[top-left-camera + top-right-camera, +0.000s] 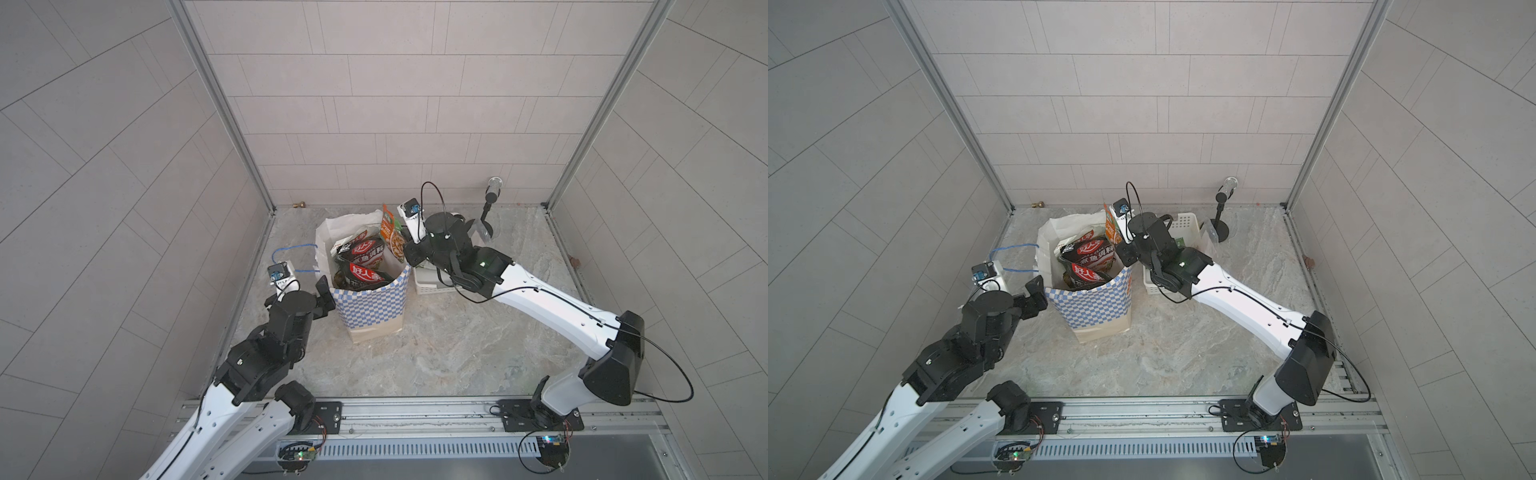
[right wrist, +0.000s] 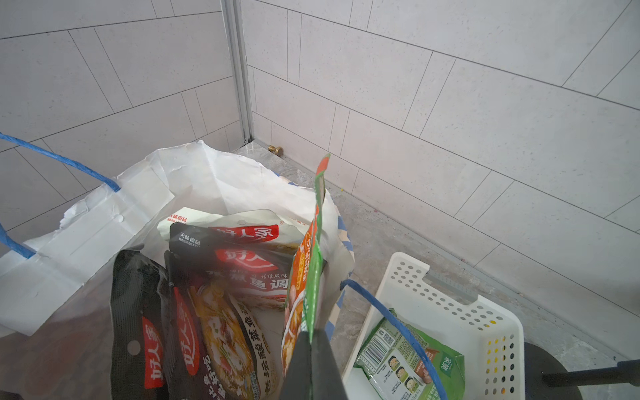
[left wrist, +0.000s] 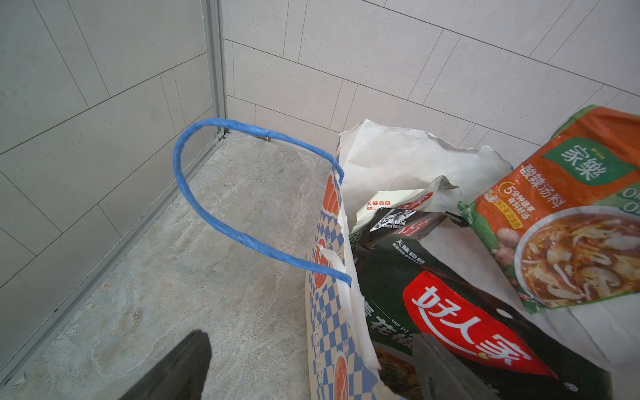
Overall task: Place the condiment packets inside the bag
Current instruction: Place the condiment packet in the paper bag.
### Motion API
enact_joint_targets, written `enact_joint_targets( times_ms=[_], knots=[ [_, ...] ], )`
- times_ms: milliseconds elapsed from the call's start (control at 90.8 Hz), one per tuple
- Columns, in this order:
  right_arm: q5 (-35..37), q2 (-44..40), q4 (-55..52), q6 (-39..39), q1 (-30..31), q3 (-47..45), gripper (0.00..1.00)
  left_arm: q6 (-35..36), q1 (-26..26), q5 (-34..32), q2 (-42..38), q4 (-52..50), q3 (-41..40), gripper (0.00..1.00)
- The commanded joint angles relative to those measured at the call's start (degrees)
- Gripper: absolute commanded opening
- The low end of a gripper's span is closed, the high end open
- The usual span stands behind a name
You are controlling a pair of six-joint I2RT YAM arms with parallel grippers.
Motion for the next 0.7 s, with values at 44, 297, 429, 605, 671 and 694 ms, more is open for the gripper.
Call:
enact_joint_targets(
  times_ms=[44,297,429,605,671,694],
  knots=[
    [5.7,-0.8,0.2,-2.3,0.6,2.9,0.0,0.9,0.4,-0.2,0.3,1.4,-0.1,0.92],
    [9.6,-0.1,0.0,-1.4,1.0,3.1,0.0,1.1,0.4,-0.1,0.5,1.4,-0.2,0.93],
    [9.1,1.8,-1.3,0.1,1.6,3.7,0.0,1.2,0.5,0.0,0.6,1.6,-0.2,0.93],
    [8.7,4.8,-2.3,1.3,2.6,4.4,0.0,1.2,0.4,0.3,0.8,1.4,-0.2,0.93],
    [6.0,5.1,-2.2,1.5,2.9,4.4,0.0,1.3,0.5,0.1,0.7,1.2,-0.2,0.93],
    [4.6,5.1,-2.2,1.5,3.0,4.4,0.01,1.3,0.5,0.0,0.6,1.3,-0.2,0.93]
  ],
)
